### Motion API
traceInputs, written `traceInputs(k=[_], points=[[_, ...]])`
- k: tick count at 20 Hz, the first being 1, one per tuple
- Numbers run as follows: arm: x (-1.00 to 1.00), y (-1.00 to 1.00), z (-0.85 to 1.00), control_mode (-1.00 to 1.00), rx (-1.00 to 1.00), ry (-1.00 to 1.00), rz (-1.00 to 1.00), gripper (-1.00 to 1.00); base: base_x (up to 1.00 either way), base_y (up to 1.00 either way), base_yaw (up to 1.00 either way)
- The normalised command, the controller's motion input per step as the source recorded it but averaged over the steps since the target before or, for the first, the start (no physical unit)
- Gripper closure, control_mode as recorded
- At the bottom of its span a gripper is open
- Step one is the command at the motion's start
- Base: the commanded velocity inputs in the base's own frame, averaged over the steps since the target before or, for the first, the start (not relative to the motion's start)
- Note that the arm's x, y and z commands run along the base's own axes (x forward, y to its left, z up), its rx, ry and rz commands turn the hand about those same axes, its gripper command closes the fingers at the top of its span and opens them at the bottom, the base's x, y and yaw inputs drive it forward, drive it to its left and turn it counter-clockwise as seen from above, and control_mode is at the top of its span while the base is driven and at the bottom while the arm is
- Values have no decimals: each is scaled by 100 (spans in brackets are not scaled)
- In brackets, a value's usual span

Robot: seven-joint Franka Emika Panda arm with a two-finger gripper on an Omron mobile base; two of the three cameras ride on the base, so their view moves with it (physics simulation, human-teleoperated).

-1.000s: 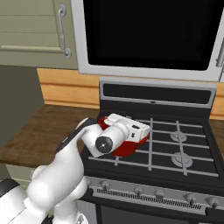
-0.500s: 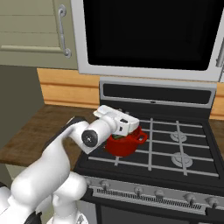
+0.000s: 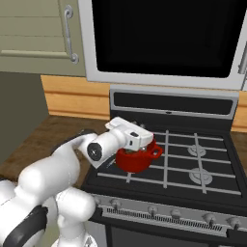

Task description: Put the cucumber and bell pepper in the pot. Retrieve the spatula and lightly stir the vegetables in the pot.

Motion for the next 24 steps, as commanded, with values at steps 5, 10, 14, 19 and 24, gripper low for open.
traceInputs(k=[5, 10, 14, 19, 24], points=[[1, 30, -20, -100, 1, 0, -3, 100, 0, 0, 0], [-2, 30, 3, -100, 13, 0, 0, 100, 0, 0, 0], [-3, 2, 11, -100, 17, 0, 0, 100, 0, 0, 0], [-19, 0, 30, -100, 21, 2, -1, 100, 0, 0, 0], [25, 0, -5, -100, 7, 17, -9, 100, 0, 0, 0]])
